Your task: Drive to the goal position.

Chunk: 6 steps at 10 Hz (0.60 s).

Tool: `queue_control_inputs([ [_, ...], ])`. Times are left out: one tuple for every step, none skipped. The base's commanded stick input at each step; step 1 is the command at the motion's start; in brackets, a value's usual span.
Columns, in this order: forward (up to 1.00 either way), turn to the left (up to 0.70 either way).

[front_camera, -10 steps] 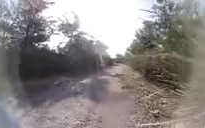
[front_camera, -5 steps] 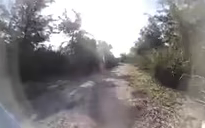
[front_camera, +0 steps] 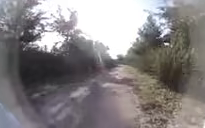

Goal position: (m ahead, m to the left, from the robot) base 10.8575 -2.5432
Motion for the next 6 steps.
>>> queue_control_inputs([
  [1.00, 0.00],
  [1.00, 0.00],
  [1.00, 0.00],
  [1.00, 0.00],
  [1.00, 0.00],
  [1.00, 0.00],
])
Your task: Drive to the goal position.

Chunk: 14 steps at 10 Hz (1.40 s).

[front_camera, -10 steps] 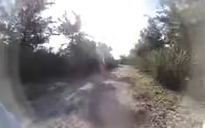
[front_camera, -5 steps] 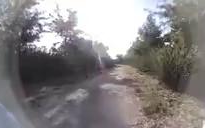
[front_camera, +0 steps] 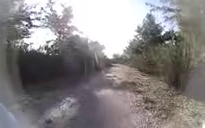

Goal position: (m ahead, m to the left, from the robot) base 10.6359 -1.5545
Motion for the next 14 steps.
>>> queue_control_inputs([
  [1.00, 0.00],
  [1.00, 0.00],
  [1.00, 0.00],
  [1.00, 0.00],
  [1.00, 0.00],
  [1.00, 0.00],
  [1.00, 0.00],
  [1.00, 0.00],
  [1.00, 0.00],
  [1.00, 0.00],
  [1.00, 0.00],
  [1.00, 0.00],
  [1.00, 0.00],
  [1.00, 0.00],
])
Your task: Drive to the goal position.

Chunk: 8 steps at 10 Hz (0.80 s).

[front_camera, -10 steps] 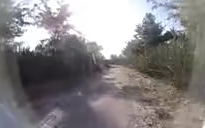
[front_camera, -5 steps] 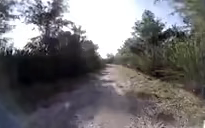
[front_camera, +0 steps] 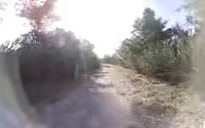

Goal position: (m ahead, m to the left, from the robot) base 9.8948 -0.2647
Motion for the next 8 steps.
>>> queue_control_inputs([
  [1.00, 0.00],
  [1.00, 0.00],
  [1.00, 0.00],
  [1.00, 0.00],
  [1.00, 0.00],
  [1.00, 0.00],
  [1.00, 0.00],
  [1.00, 0.00],
])
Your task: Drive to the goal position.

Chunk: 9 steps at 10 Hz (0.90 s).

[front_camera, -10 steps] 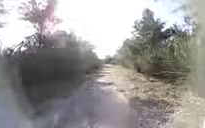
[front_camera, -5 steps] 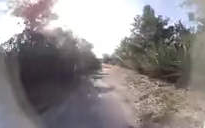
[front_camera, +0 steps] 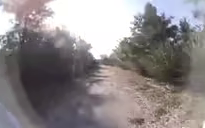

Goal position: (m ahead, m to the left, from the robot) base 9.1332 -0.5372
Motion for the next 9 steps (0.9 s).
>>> queue_control_inputs([
  [1.00, 0.00],
  [1.00, 0.00],
  [1.00, 0.11],
  [1.00, 0.27],
  [1.00, 0.10],
  [1.00, 0.00],
  [1.00, 0.00],
  [1.00, 0.00],
  [1.00, 0.00],
])
